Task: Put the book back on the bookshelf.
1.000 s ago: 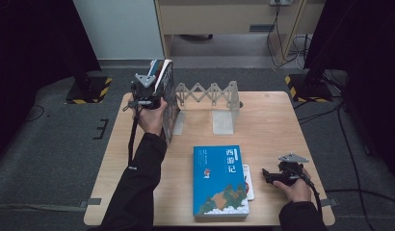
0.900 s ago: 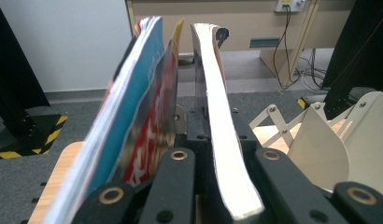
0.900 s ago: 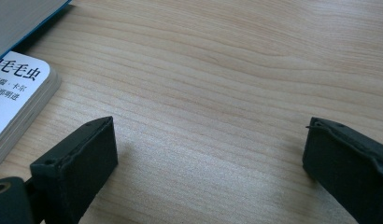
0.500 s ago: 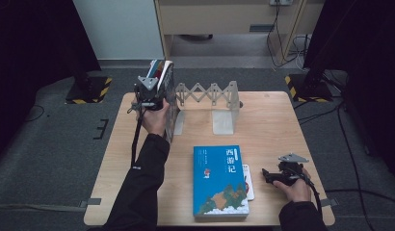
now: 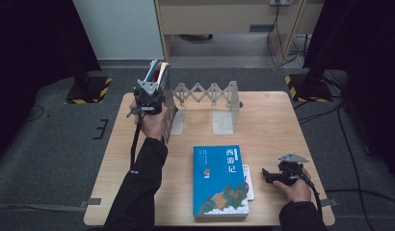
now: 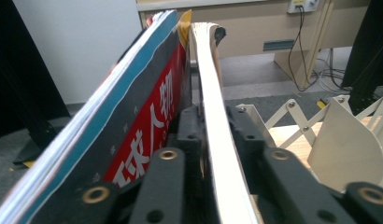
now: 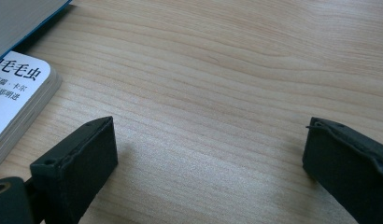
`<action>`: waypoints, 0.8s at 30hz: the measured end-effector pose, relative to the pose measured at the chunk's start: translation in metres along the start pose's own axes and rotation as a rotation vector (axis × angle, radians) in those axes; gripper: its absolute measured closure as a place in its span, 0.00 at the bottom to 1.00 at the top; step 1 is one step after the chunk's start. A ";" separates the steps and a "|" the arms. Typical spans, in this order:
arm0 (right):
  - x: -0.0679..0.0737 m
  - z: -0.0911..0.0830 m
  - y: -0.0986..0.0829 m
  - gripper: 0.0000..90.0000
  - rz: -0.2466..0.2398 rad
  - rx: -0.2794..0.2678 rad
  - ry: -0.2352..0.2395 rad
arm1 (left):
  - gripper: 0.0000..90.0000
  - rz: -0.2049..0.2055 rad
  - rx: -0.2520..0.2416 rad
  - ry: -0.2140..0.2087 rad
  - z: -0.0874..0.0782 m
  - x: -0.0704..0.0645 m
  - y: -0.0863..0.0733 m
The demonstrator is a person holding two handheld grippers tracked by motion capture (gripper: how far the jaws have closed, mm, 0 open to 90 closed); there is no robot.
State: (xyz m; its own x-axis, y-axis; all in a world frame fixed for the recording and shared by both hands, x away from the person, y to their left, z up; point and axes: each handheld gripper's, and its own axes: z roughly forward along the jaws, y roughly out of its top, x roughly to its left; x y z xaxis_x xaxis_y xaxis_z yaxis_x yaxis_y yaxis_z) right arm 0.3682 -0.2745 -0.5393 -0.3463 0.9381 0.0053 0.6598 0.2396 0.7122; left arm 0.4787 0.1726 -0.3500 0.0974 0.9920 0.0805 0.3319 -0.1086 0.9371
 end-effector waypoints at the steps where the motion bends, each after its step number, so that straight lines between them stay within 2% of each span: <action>1: 0.000 0.000 0.000 0.04 0.000 0.000 0.000 | 0.80 0.004 -0.004 0.004 0.000 0.000 0.000; 5: 0.000 0.000 0.000 0.04 0.002 0.000 0.000 | 0.78 0.019 -0.014 0.012 -0.005 0.000 -0.002; 8: 0.000 0.000 0.000 0.04 0.002 0.001 0.001 | 0.76 0.026 -0.028 0.003 -0.010 0.001 -0.002; 12: 0.000 0.000 0.000 0.04 0.001 0.001 0.001 | 0.71 0.020 -0.046 -0.035 -0.018 0.001 0.000; 17: 0.000 0.000 0.000 0.04 0.001 0.001 0.001 | 0.64 -0.002 -0.069 -0.104 -0.028 0.004 0.002; 24: 0.000 0.000 0.000 0.04 0.001 0.001 0.001 | 0.59 0.012 -0.108 -0.106 -0.040 0.002 0.005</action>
State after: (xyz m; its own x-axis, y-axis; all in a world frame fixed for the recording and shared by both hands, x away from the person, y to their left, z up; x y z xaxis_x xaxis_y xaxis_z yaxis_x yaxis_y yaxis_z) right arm 0.3681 -0.2744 -0.5393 -0.3458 0.9383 0.0068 0.6610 0.2384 0.7115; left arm 0.4427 0.1771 -0.3314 0.2012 0.9776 0.0610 0.2274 -0.1071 0.9679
